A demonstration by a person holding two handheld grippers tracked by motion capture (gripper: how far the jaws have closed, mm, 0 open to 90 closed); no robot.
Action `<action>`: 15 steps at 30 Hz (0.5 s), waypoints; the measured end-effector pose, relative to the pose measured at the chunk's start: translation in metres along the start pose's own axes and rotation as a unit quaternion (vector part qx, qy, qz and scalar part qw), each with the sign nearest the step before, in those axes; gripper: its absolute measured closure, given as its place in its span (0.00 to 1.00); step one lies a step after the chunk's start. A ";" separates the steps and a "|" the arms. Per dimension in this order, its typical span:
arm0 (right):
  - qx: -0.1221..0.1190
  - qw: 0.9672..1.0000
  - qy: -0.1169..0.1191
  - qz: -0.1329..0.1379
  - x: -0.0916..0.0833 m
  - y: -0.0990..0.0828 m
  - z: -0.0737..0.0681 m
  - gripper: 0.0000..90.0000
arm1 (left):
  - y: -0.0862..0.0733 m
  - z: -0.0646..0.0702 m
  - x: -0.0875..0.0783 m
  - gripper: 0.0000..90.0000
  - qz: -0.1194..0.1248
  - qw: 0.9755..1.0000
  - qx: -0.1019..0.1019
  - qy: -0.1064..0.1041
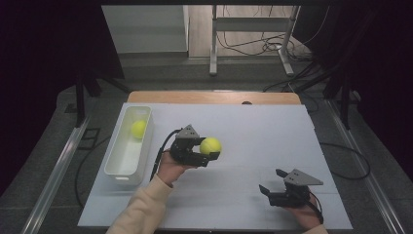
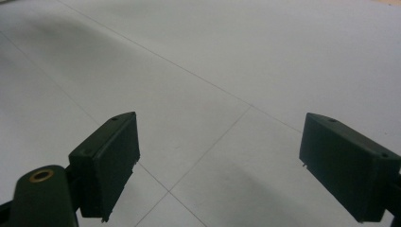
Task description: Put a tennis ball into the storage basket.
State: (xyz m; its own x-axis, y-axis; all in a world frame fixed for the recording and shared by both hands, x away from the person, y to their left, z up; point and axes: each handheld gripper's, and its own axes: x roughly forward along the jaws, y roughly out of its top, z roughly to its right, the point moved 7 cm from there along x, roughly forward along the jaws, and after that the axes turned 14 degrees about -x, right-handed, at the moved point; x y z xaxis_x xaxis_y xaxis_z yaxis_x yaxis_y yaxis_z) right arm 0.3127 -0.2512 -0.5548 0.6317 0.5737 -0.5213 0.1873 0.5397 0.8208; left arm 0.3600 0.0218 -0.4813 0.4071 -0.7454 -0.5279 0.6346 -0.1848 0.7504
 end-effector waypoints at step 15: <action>-0.002 1.000 0.002 0.000 0.001 0.000 0.000 0.15 | 0.008 -0.001 -0.016 0.29 0.024 1.000 -0.003 0.000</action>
State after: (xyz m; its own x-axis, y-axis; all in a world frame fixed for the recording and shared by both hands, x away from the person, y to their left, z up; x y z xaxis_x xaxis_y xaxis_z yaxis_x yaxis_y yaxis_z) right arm 0.3127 -0.2506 -0.5553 0.6281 0.5763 -0.5229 0.1851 0.5421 0.8197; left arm 0.3588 0.0329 -0.4675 0.4365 -0.7539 -0.4911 0.6188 -0.1447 0.7721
